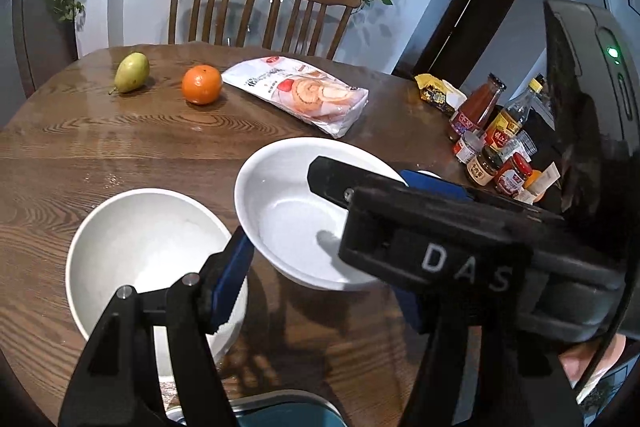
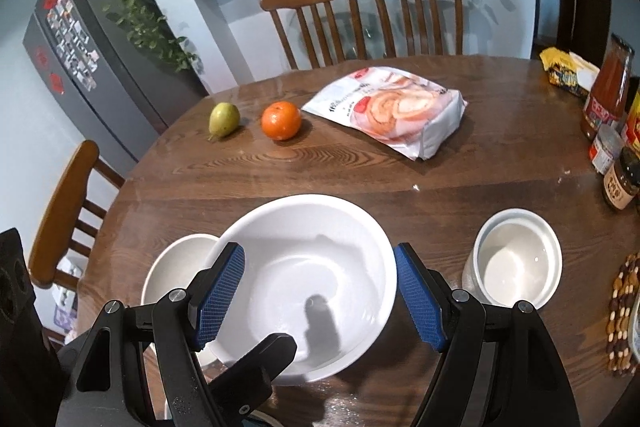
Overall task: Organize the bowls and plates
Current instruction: 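Lower the held white bowl into the other white bowl with both tools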
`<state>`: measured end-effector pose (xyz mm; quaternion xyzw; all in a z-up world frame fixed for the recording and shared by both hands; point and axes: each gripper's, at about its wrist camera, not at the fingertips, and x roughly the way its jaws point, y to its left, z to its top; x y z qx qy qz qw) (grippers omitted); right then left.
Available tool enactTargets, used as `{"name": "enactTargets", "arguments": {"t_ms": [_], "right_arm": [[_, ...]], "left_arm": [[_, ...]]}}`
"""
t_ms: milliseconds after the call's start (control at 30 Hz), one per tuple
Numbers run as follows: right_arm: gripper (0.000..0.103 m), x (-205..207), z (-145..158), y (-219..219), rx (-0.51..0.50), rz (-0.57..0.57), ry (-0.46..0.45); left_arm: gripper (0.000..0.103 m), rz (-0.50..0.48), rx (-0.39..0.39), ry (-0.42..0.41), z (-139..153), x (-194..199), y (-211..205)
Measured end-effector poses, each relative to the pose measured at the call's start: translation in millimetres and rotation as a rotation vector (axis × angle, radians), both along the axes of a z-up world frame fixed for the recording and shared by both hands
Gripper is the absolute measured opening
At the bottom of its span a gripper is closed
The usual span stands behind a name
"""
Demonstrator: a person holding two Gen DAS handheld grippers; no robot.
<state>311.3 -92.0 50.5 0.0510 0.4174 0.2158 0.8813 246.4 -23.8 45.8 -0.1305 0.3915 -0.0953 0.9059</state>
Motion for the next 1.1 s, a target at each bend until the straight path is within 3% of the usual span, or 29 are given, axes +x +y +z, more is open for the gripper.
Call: {"name": "enactTargets", "arguments": {"t_ms": [1100], "right_arm": [[0.079,-27,9,42,-0.027,0.084,-0.083]], "left_arm": [[0.064,0.101,0.079,-0.025,9,-21,25]]}}
